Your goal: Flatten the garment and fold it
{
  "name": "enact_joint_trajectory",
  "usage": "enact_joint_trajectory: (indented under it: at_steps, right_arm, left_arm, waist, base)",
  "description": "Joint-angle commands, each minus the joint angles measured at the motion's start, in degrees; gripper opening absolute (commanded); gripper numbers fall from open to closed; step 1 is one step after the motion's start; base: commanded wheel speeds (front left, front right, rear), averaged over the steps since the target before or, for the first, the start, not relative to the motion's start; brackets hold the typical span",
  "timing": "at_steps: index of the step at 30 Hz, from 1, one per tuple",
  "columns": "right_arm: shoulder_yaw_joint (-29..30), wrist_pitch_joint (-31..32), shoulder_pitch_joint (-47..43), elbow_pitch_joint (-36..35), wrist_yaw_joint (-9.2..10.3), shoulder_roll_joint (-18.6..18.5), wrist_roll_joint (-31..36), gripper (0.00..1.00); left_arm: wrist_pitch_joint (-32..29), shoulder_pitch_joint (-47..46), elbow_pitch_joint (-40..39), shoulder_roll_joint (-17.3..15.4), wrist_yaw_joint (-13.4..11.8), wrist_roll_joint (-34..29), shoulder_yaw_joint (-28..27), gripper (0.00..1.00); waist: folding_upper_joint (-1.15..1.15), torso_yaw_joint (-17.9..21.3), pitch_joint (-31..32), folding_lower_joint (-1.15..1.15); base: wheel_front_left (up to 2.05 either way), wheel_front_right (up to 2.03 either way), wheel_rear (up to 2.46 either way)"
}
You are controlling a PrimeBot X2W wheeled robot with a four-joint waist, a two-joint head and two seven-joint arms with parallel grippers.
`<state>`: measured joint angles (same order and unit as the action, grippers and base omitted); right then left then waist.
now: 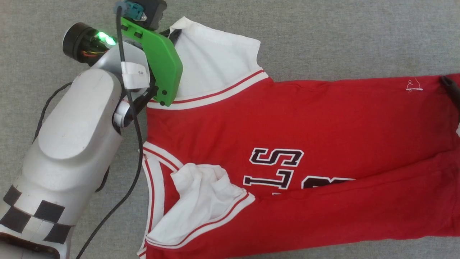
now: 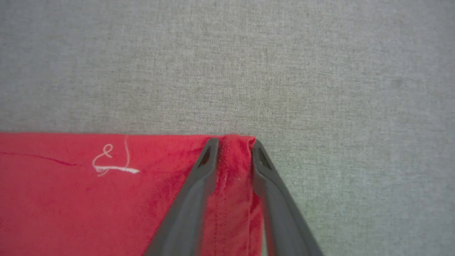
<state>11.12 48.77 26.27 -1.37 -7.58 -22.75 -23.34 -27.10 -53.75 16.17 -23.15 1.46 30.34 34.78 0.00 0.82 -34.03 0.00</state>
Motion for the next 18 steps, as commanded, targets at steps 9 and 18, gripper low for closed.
enact_joint_trajectory:
  at_steps: [9,18]
  right_arm:
    - [0.61,-5.3,-0.4,-0.66,0.09,-0.19,-0.35,0.0]
    - [2.99,-12.79,-7.86,-1.21,0.09,1.35,-2.31,0.0]
  left_arm:
    - [8.26,1.47,-1.01,0.79,-0.6,3.45,-3.89,0.0]
    - [17.14,13.67,-10.15,-1.82,-0.7,6.48,-6.85,0.0]
  waist:
    - [0.0,-0.24,3.43,0.0]
    - [0.0,-0.73,11.73,0.0]
  base:
    - [0.0,0.0,0.0]
    - [0.0,0.0,0.0]
